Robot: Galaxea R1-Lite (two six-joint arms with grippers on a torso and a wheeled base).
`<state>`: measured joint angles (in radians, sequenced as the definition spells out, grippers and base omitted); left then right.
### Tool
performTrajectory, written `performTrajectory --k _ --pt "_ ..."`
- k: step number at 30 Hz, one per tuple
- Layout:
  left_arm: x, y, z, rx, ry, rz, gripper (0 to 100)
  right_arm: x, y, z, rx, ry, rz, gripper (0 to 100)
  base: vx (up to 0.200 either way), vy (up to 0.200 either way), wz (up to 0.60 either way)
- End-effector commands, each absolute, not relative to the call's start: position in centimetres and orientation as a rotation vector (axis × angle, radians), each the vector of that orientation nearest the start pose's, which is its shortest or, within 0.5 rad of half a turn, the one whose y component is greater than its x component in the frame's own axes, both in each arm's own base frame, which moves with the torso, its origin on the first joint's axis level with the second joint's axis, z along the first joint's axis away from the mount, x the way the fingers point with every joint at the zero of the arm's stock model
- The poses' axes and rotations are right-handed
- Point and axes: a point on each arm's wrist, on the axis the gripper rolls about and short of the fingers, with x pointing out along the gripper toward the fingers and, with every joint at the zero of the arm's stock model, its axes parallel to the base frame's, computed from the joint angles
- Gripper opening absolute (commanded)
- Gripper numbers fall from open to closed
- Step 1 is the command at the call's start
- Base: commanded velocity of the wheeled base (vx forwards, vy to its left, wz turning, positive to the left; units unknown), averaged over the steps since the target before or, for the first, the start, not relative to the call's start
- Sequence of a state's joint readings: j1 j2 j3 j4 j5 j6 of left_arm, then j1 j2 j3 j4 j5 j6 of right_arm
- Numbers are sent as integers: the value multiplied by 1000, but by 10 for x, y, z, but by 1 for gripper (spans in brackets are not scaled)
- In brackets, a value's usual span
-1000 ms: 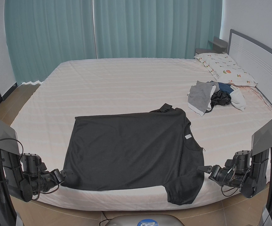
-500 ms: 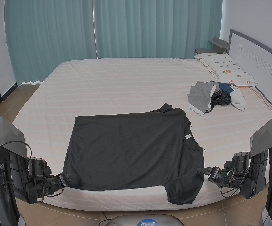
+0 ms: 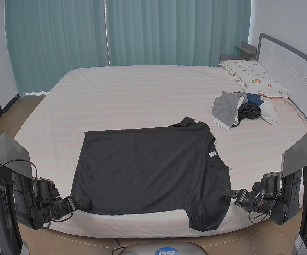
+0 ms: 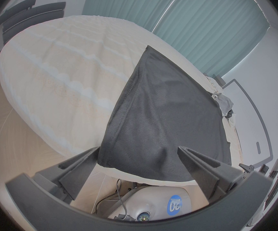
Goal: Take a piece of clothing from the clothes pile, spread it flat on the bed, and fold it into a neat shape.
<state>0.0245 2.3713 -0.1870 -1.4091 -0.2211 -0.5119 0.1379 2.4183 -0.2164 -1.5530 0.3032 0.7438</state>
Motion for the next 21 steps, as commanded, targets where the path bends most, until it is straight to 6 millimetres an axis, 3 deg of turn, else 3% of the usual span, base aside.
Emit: performTrajectory --k 1,15,16,21 --pt "249 2 -50 -581 814 23 100 261 43 -48 759 775 167 100 0 0 0" --pt "253 0 -52 -566 800 34 100 261 43 -48 758 774 168 100 0 0 0" --pt "254 0 -51 -566 798 35 0 261 43 -48 758 774 168 100 0 0 0" --pt "252 2 -51 -560 791 70 0 260 43 -48 757 776 169 100 0 0 0"
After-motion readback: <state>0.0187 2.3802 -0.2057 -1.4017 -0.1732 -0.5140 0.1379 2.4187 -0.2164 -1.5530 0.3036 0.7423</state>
